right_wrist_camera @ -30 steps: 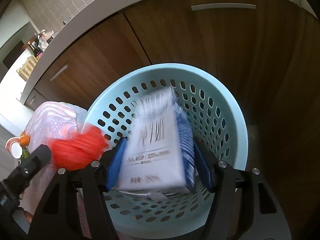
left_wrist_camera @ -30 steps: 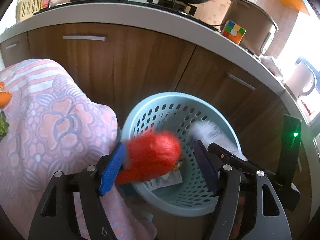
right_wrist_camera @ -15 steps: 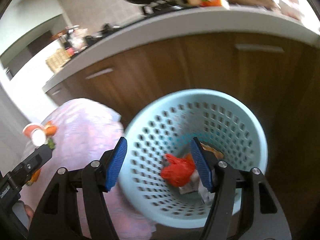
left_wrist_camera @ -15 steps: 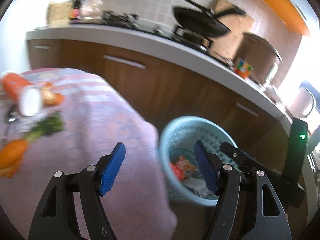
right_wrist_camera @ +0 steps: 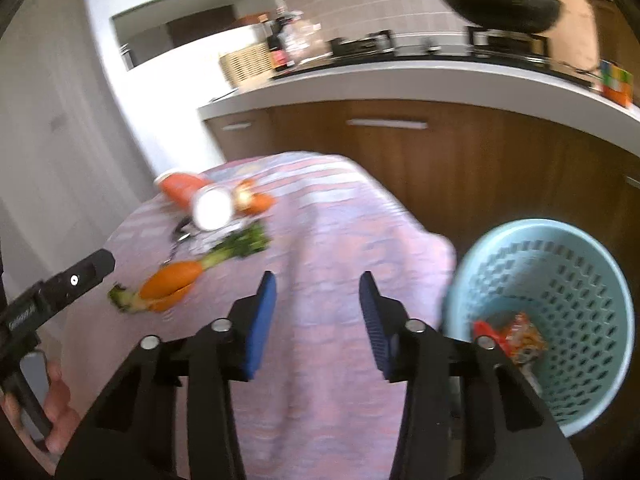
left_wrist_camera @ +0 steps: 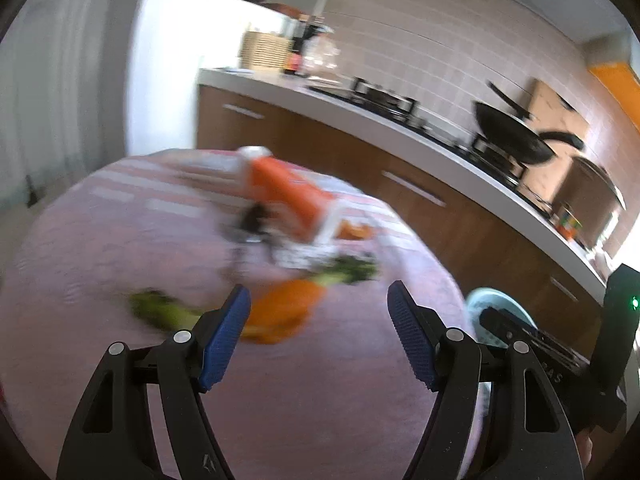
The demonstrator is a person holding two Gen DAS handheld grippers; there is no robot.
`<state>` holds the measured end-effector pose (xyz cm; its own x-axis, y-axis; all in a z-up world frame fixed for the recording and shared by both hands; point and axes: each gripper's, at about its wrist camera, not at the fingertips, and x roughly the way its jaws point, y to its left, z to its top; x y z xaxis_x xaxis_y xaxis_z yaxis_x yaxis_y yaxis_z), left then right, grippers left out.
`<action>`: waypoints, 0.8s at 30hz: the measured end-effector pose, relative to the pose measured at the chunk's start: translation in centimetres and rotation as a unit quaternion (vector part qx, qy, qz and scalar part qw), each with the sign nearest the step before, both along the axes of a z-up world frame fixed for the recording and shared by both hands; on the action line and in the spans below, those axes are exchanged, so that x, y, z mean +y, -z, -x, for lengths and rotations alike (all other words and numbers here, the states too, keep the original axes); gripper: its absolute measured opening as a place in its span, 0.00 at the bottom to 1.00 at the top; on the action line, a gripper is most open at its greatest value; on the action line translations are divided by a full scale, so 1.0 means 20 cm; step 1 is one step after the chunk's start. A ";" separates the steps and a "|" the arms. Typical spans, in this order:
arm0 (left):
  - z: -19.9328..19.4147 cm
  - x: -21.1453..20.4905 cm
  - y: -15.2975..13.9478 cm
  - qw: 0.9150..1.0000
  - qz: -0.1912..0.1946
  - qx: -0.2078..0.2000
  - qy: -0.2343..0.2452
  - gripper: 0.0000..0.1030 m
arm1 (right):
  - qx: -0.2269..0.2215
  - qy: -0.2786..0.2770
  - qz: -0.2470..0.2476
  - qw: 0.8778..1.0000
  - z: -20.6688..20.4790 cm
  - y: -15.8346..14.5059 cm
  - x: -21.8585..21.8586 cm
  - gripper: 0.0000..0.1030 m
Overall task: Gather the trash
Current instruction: 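Move both tools back toward the table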
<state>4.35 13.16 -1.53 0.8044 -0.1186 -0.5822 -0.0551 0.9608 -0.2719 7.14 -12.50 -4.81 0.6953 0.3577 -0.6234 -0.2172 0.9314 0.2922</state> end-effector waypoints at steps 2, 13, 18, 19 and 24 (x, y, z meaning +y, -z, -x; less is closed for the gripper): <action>0.01 0.10 0.03 1.000 -0.004 0.006 -0.028 0.67 | 0.006 -0.027 -0.017 0.999 -0.02 0.02 0.11 0.31; -0.04 0.35 0.26 0.992 0.080 0.085 -0.053 0.60 | 0.039 -0.048 0.005 0.998 -0.11 0.16 0.40 0.30; -0.12 0.37 0.31 0.986 0.114 0.102 -0.062 0.60 | 0.052 -0.043 0.001 0.998 -0.14 0.19 0.38 0.30; -0.14 0.37 0.31 0.986 0.113 0.103 -0.064 0.60 | 0.052 -0.044 0.002 0.998 -0.14 0.18 0.38 0.30; -0.26 0.33 0.30 0.989 0.066 0.111 -0.065 0.59 | 0.049 -0.047 0.004 0.998 -0.14 0.19 0.39 0.30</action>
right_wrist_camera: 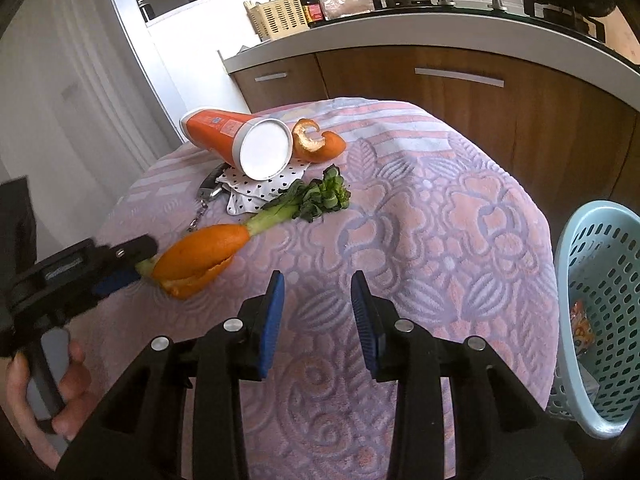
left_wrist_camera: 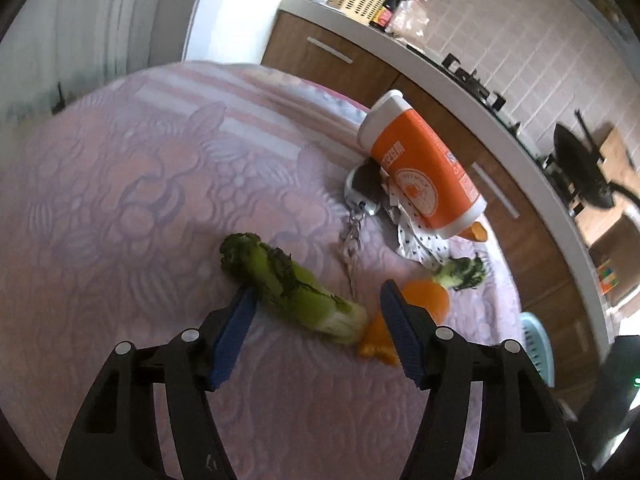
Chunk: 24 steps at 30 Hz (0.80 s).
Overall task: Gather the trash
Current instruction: 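Move both tools back toward the table, then grasp the green vegetable stalk with the left tool while the right tool grasps the carrot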
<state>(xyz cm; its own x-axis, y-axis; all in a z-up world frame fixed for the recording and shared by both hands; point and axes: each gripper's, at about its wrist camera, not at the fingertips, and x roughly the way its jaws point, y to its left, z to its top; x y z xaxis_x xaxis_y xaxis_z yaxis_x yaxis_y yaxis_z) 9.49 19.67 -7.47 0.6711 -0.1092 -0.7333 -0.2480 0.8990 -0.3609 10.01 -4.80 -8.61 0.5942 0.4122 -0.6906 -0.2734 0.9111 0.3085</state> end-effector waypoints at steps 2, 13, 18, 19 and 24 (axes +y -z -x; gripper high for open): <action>-0.02 -0.03 0.00 0.999 -0.032 0.004 0.005 0.56 | 0.000 -0.001 -0.005 1.000 -0.01 0.00 0.00 0.30; 0.03 -0.02 -0.06 0.997 -0.065 -0.010 0.049 0.28 | -0.001 0.000 -0.003 1.000 0.00 0.00 0.00 0.30; 0.13 0.00 -0.13 0.991 -0.097 -0.021 0.093 0.27 | -0.009 -0.005 0.008 1.000 0.01 -0.01 0.02 0.30; 0.13 0.01 -0.14 0.989 -0.101 -0.019 0.105 0.27 | -0.011 -0.006 0.012 1.000 0.02 -0.01 0.03 0.30; 0.10 -0.04 -0.06 0.981 -0.119 0.016 0.152 0.29 | -0.017 -0.006 0.021 1.000 0.02 -0.02 0.04 0.30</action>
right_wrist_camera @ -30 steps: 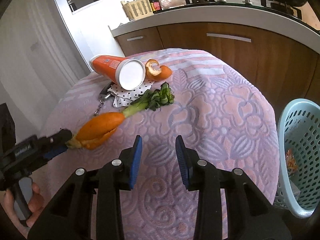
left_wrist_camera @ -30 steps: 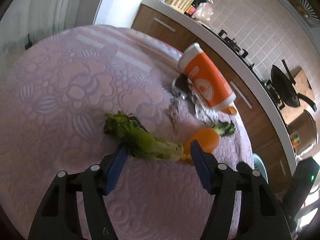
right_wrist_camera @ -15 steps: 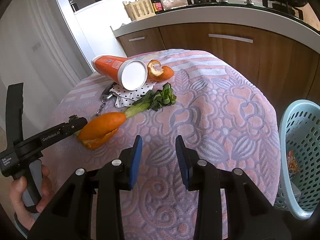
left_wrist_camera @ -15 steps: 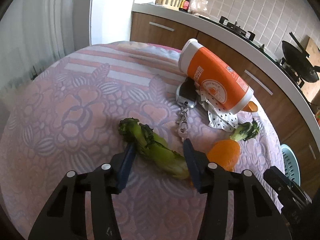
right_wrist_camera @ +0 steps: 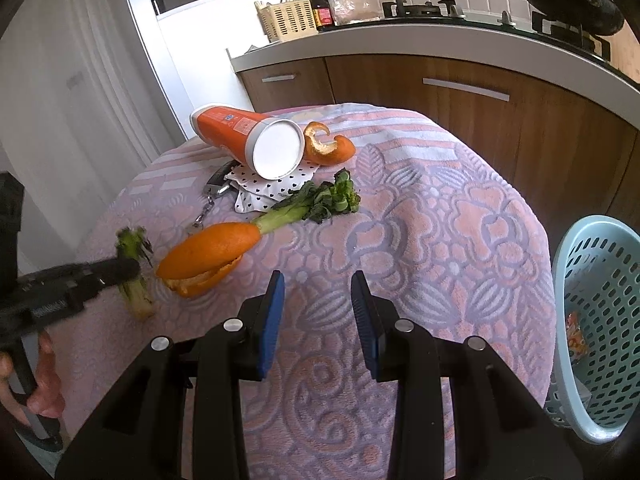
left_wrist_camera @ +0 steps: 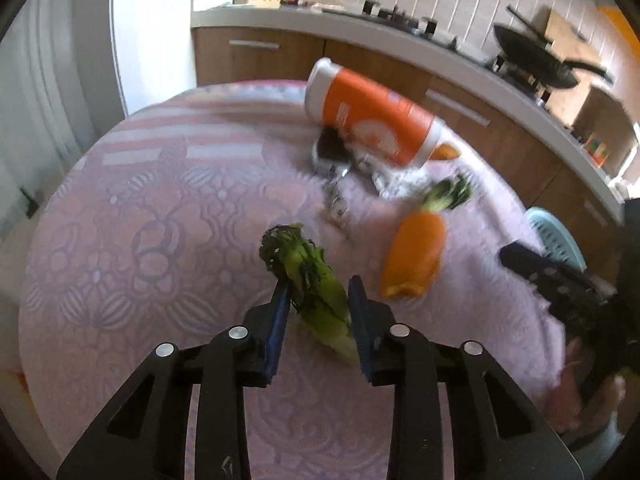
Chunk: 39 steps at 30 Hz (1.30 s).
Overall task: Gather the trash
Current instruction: 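Grasp the green vegetable stalk with the left tool while the right tool grasps the carrot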
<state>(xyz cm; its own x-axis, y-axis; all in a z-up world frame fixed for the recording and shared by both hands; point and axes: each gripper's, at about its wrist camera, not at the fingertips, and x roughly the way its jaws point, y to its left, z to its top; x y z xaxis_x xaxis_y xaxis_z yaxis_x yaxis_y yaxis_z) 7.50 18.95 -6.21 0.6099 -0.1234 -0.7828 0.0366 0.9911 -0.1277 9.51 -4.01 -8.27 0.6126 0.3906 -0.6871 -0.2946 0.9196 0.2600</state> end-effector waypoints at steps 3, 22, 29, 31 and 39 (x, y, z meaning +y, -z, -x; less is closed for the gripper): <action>0.01 -0.04 0.03 1.000 -0.015 -0.008 -0.010 0.52 | 0.000 0.000 0.002 1.000 0.00 0.00 0.01 0.30; 0.06 -0.13 0.07 0.999 -0.041 -0.008 -0.030 0.44 | 0.006 -0.022 -0.010 1.000 0.02 -0.01 0.03 0.30; 0.10 -0.07 0.05 0.998 -0.019 -0.041 -0.050 0.24 | 0.000 -0.056 0.000 0.998 0.03 -0.08 0.19 0.33; 0.12 -0.01 0.03 0.996 0.004 -0.051 -0.072 0.24 | -0.002 -0.062 0.001 0.998 0.03 -0.09 0.25 0.44; 0.13 0.09 0.01 0.991 0.047 -0.070 -0.107 0.24 | 0.045 -0.020 -0.021 0.999 -0.09 -0.07 0.42 0.60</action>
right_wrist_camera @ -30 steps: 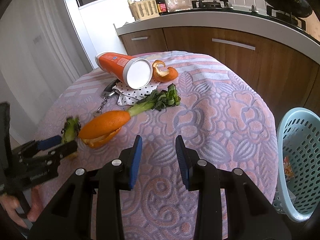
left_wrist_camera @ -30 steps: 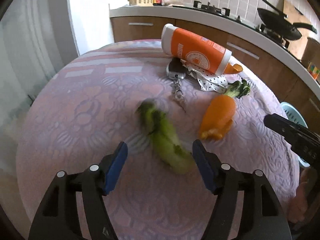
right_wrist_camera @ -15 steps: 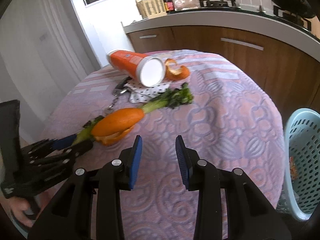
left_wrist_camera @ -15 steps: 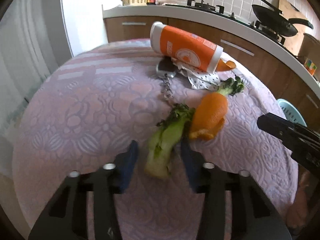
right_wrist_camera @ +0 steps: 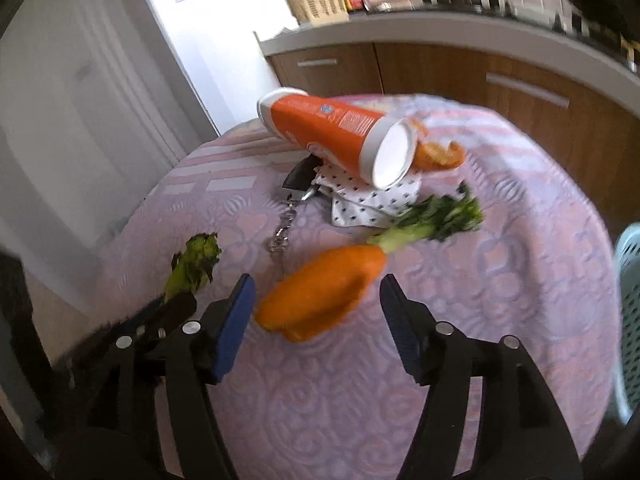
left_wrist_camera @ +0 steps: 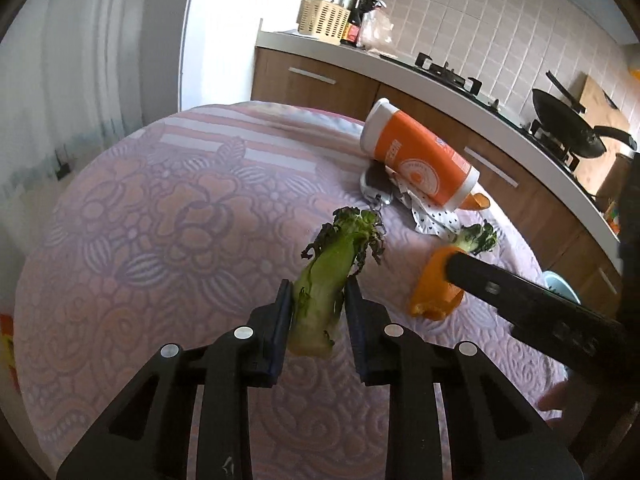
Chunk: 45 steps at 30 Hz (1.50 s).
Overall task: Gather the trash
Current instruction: 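Grasp the green vegetable stalk with the left tool while the right tool grasps the carrot, then carry the stalk and carrot over the blue basket and open both tools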
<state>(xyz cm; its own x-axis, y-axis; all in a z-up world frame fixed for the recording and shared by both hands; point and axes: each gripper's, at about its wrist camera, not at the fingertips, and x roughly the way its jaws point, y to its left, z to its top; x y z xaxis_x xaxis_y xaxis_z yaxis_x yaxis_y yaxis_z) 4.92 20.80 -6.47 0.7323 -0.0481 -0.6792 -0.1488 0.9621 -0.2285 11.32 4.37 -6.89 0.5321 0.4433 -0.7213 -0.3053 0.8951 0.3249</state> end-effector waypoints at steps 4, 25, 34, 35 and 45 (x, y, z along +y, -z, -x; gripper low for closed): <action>0.01 -0.02 0.00 1.000 -0.013 -0.004 -0.001 0.24 | 0.018 0.034 0.020 0.999 -0.06 0.06 0.07 0.63; 0.07 -0.07 -0.05 0.999 -0.016 -0.030 0.019 0.24 | -0.016 -0.015 0.008 1.000 0.18 0.00 -0.11 0.20; 0.12 -0.28 -0.20 0.996 0.008 -0.058 0.066 0.24 | -0.075 -0.029 0.008 0.997 0.30 -0.16 -0.30 0.20; 0.11 -0.30 -0.21 0.996 0.008 -0.060 0.071 0.24 | -0.081 -0.028 0.008 0.996 0.31 -0.18 -0.32 0.20; 0.03 -0.67 -0.33 0.987 -0.013 -0.061 0.148 0.24 | -0.115 0.011 0.016 0.993 0.35 -0.31 -0.69 0.20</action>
